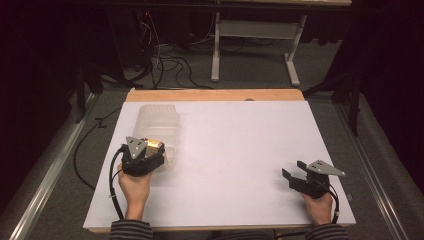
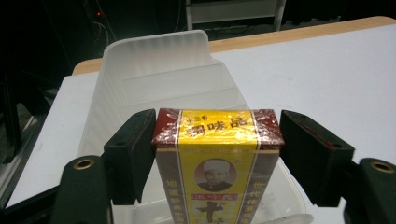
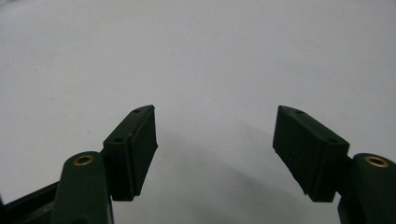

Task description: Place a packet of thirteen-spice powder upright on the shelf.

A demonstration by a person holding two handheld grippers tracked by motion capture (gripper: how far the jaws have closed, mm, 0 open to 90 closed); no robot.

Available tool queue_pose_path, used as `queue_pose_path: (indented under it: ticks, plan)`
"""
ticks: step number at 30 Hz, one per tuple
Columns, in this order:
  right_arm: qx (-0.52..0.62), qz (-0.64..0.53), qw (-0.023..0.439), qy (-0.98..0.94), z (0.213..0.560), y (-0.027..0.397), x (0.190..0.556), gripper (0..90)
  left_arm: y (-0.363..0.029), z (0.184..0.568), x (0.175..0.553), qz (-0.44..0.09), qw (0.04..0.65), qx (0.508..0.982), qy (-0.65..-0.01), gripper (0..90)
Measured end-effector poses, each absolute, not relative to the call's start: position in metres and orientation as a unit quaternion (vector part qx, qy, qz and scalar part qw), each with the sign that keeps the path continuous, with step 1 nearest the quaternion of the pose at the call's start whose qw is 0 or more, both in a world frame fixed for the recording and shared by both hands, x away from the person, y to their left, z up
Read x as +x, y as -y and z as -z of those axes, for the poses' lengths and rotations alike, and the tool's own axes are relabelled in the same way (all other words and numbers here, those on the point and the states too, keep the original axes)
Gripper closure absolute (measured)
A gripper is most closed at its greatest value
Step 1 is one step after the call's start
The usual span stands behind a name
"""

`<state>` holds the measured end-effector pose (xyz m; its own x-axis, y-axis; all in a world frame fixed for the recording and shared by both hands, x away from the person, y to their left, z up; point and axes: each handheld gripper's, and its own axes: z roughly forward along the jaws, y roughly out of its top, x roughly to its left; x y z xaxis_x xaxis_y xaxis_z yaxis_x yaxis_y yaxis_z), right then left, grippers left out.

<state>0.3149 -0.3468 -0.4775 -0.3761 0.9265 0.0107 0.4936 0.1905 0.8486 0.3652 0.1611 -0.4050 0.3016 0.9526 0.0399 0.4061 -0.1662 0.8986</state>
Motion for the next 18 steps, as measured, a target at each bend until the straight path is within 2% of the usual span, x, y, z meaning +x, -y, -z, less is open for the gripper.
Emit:
queue_pose_path:
  ticks: [18]
  plan:
    - [0.491,-0.405,0.265,-0.724,0.478,0.347,0.315,30.9,-0.155,0.384,0.358,-0.332,0.436,0.692,-0.471,28.4]
